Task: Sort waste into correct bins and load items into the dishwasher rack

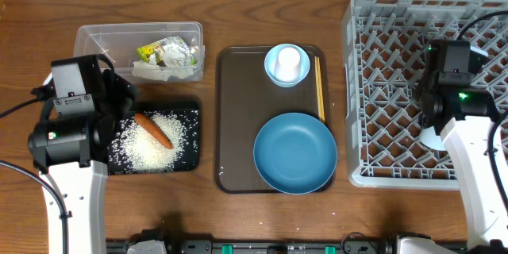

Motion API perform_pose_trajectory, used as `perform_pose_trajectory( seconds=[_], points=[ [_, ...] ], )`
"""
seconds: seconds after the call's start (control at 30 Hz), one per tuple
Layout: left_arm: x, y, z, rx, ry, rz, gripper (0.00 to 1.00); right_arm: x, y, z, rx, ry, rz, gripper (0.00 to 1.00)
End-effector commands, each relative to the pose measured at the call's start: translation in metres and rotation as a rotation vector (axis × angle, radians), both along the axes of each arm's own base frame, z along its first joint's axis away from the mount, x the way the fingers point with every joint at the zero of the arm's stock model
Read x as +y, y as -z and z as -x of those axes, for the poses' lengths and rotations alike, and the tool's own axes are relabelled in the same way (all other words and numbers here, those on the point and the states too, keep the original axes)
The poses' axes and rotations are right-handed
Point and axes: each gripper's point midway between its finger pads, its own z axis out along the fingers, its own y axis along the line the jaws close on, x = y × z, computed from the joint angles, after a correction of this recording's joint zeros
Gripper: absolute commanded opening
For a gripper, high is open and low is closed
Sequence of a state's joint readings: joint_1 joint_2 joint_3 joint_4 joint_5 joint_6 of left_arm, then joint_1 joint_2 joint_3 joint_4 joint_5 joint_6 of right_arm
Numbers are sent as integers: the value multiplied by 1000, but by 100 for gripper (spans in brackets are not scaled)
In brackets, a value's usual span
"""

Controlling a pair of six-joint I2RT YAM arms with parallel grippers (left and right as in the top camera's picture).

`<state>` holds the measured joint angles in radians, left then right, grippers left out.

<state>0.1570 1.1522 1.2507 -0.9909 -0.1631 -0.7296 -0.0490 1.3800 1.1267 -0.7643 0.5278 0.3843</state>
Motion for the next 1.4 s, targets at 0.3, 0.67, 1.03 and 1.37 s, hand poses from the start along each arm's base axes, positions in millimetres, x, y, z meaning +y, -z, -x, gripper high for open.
perform_pose_trajectory(
  seconds=[0.3, 0.67, 1.03, 1.37],
  points=[
    [2, 1, 1, 5, -9, 0, 99, -26, 25, 23, 82, 59, -149, 1],
    [2, 1, 1, 5, -9, 0, 99, -14, 33, 14, 67, -14, -205, 1],
    [2, 1, 1, 5, -9, 0, 99, -10, 45, 36, 169, 12, -232, 1],
    [2, 1, 0, 4, -9, 0, 99, -7, 49, 56, 241, 39, -250, 1]
  ],
)
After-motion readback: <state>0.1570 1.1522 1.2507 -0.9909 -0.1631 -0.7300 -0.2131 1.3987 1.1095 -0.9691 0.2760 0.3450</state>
